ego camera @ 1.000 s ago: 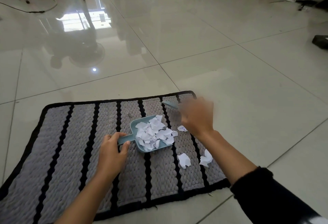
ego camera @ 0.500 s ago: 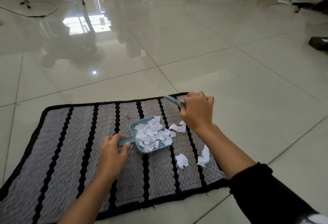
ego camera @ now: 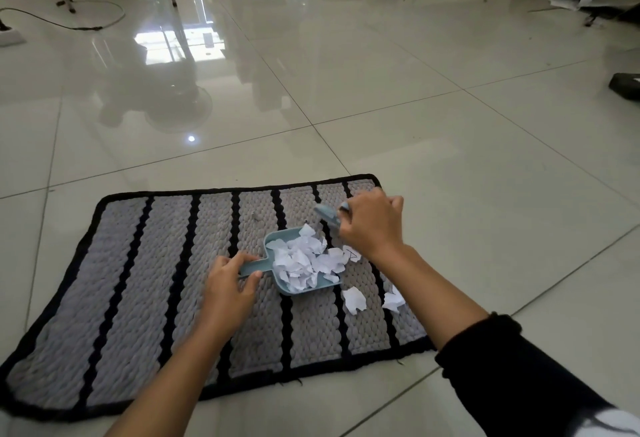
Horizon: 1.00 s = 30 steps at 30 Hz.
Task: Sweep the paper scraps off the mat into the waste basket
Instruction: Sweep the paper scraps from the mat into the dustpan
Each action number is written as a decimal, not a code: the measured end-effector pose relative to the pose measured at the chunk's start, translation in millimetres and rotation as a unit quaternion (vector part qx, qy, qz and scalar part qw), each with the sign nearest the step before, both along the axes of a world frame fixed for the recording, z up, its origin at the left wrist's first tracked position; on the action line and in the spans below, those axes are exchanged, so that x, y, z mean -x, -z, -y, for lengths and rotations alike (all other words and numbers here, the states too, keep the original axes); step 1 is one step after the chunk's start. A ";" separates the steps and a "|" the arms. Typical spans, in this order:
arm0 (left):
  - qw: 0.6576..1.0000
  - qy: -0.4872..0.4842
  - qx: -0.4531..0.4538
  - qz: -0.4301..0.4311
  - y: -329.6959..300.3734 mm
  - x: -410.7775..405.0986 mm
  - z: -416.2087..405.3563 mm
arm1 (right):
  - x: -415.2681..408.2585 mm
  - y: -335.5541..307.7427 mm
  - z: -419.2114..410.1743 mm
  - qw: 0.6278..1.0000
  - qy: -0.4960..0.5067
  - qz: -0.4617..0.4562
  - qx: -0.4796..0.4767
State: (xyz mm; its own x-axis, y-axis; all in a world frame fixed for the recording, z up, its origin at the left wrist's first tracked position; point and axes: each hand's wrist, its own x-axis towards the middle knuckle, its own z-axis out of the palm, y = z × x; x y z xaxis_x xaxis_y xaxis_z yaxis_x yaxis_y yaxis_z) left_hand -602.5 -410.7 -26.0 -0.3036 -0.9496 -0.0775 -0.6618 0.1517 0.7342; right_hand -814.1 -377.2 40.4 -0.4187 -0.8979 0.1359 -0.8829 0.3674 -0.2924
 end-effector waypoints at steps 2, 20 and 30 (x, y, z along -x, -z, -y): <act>1.000 -0.001 -0.003 -0.003 0.1 -1.6 -3.4 | -17.1 5.0 -6.4 0.999 -0.035 0.008 0.002; 0.998 0.056 -0.003 -0.008 -4.9 -33.2 -16.1 | -35.9 4.0 -56.9 0.997 -0.016 -0.035 0.060; 0.997 0.078 -0.014 -0.005 -0.6 -31.4 -36.5 | -9.6 23.5 -114.8 0.989 0.065 -0.132 0.006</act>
State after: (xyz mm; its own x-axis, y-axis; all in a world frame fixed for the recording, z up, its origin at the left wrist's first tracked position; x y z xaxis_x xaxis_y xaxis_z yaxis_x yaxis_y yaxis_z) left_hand -571.1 -374.2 -25.4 -0.4479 -0.8886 -0.0995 -0.6241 0.2310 0.7464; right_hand -804.5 -262.4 16.9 -0.4788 -0.8366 0.2662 -0.8747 0.4806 -0.0628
